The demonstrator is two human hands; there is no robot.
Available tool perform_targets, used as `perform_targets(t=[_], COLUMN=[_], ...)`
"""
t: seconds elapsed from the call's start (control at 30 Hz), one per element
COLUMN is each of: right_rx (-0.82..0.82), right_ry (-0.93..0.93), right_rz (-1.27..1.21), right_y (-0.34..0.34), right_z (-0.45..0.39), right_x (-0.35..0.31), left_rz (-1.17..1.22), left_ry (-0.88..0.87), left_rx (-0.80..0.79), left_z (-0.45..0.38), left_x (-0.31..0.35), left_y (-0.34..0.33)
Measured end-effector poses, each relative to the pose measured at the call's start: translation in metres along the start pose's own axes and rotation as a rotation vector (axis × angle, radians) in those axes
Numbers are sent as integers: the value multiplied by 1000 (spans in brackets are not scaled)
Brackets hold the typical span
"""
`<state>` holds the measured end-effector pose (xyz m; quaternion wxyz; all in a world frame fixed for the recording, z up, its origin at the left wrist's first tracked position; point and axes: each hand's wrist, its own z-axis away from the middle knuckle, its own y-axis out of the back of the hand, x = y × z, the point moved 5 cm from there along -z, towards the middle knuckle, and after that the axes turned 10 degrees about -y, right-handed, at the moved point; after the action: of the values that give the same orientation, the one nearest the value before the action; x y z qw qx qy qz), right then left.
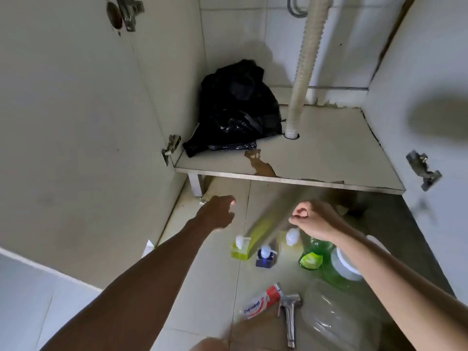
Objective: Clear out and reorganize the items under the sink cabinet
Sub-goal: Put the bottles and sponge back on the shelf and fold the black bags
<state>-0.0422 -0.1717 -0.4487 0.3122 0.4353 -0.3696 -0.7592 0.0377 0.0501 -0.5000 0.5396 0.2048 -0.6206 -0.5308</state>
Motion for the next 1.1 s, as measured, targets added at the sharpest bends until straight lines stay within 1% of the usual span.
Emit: perform_targets(t=[0.07,0.13,0.2,0.27,0.37,0.43,0.5,0.53,0.57,0.63,0.7,0.73,0.77,0.83,0.87,0.93,1.0,1.1], right_rx=[20,41,77,144,234,291,316,299,255,102,-34,-52,-35,20,14,-49,-122,-161], right_ry=[4,10,-5,20,131,233,299,296,266,169,115,119,134,138,129,108,94,85], right_rz=[7,57,125,173,227,257,261,267,275,284,260,221,162,-30,-132,-279,-392,-599], right_y=[10,16,20,27,31,33,35,34,29,9,-15,-24,-29,-29,-30,-31,-33,-29], right_z=[-32,-71,-116,-158,-217,-248,-274,-286,-296,-309,-310,-306,-300,-289,-282,-271,-256,-231], right_x=[-15,-30,-45,-65,-109,-147,-184,-198,-207,-209,-200,-196,-193,-189,-188,-186,-184,-179], left_rz=[91,208,295,358,473,623,805,883,939,1032,1129,1164,1189,1238,1265,1289,1246,1259], left_ry=[6,52,85,87,131,197,265,303,360,484,542,560,579,601,613,623,652,653], left_rx=[249,431,538,619,724,705,625,577,535,434,365,344,327,311,312,290,260,224], left_z=[-26,-51,-81,-117,-162,-188,-210,-220,-227,-239,-245,-249,-253,-255,-254,-249,-239,-214], left_x=[-10,-23,-38,-52,-66,-78,-88,-93,-96,-101,-98,-98,-98,-92,-87,-77,-70,-56], left_y=[26,48,66,86,120,130,129,126,123,114,109,106,102,95,93,91,90,95])
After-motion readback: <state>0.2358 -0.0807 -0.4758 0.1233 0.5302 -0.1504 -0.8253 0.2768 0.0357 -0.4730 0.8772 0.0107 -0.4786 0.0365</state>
